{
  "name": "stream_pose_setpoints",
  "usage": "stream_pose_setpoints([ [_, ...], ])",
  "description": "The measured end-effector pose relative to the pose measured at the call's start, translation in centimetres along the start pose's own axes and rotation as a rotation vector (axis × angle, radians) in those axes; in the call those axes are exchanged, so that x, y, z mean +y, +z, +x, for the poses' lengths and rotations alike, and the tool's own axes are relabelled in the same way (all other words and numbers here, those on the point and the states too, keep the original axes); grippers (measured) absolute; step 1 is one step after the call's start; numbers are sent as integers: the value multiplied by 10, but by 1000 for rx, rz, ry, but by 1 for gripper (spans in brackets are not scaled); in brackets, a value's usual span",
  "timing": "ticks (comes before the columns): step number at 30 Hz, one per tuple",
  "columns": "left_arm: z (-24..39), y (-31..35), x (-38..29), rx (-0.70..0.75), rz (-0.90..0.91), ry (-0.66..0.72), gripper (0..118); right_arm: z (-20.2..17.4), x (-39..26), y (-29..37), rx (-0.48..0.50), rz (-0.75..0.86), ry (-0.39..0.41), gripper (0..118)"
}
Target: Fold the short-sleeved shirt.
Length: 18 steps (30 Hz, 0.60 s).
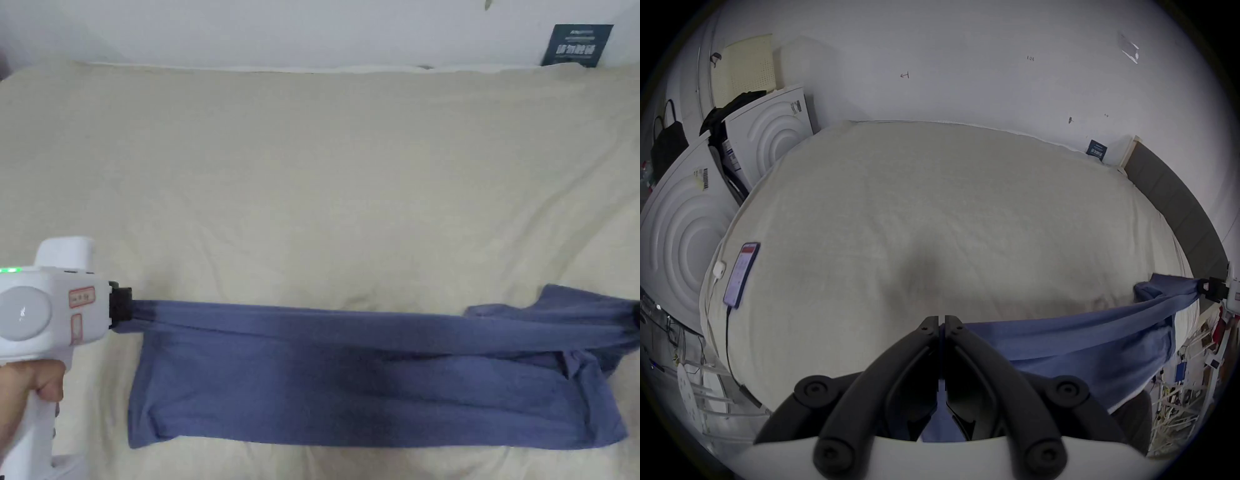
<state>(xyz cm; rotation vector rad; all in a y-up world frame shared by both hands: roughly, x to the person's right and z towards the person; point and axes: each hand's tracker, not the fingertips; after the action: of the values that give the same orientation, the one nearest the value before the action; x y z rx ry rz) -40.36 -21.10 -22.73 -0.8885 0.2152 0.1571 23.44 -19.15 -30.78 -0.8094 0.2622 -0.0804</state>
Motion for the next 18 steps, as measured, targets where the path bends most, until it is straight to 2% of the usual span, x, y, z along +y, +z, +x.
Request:
stream_pose_setpoints([
  [4,-7,11,-53,-4,-32,20,0,5,-51,5,8,-44,-30,5],
  [7,-11,0,-84,-1,-97,29,0,15,-79,-5,5,-101,-86,5],
  [13,-26,-35,-106,-13,-196,92,0,26,-96,-25,-16,-167,-125,5],
  [14,-28,-35,-106,-15,-188,94,22,25,-96,-26,-20,-171,-130,16],
  [15,-26,-35,-106,-15,-182,89,71,24,-95,-24,-29,-172,-136,47],
  [16,-23,-33,-107,29,-186,78,116,21,-94,-22,-93,-173,-129,91],
  [17,-26,-33,-109,77,-208,46,114,21,-93,-20,-161,-177,-107,118],
  [18,-29,-27,-113,64,-175,-11,113,24,-92,-16,-103,-179,-122,114],
])
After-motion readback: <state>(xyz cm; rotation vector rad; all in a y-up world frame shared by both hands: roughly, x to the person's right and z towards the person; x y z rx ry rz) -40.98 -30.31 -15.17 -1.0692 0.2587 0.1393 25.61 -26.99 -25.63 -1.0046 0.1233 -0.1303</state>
